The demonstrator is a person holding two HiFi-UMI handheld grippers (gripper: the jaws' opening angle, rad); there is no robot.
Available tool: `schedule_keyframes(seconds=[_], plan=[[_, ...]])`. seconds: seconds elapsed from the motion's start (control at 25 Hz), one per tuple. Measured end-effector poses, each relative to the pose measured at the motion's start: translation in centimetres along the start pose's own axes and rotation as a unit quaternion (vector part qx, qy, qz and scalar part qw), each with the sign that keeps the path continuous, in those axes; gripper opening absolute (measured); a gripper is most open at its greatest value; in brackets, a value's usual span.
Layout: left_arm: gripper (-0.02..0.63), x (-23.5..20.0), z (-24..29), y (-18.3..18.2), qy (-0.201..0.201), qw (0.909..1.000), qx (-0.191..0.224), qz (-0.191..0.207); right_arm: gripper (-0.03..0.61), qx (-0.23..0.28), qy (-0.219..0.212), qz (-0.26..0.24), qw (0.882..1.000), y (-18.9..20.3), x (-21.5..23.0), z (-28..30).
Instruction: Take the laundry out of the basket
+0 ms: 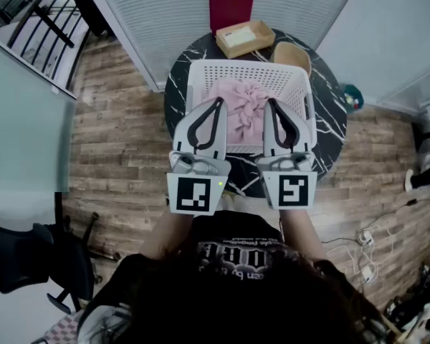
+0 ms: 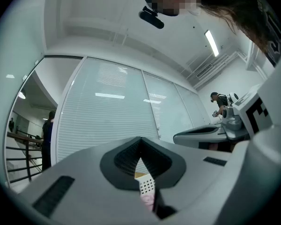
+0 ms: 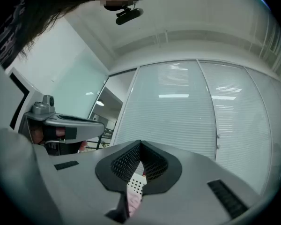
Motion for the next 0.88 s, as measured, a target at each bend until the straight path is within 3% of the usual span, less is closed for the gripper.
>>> schedule_keyframes(seconds=[0.2,0.64,0.88], plan=[[-0.001,-0.4,0.2,0.3,0.001,0.9998,-0.005,-0.019,0.026,-0.002,0.001,0.013,1.0,0.3,0.0,0.2],[-0.002,-1.2,-0.1,0.4,-0.017,0.9995,-0.015,-0.023,0.029,-0.024,-0.012,0.034,0.999,0.7,0.9,0.3],[-0.002,-1.0,-0.1,-0.1,-0.024,0.9997,-0.01,-0.001,0.029,-0.05,-0.029,0.031,0.998,1.5,2.8,0.0]])
Point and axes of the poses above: the fingertips, and each gripper's own axes: z forward along the fingers, x to its right, y out of its underside, the point moved 2 cm from there along -z, backward along the fingers, and after that the axes turned 8 degrees about -z, right-handed, at the moved point
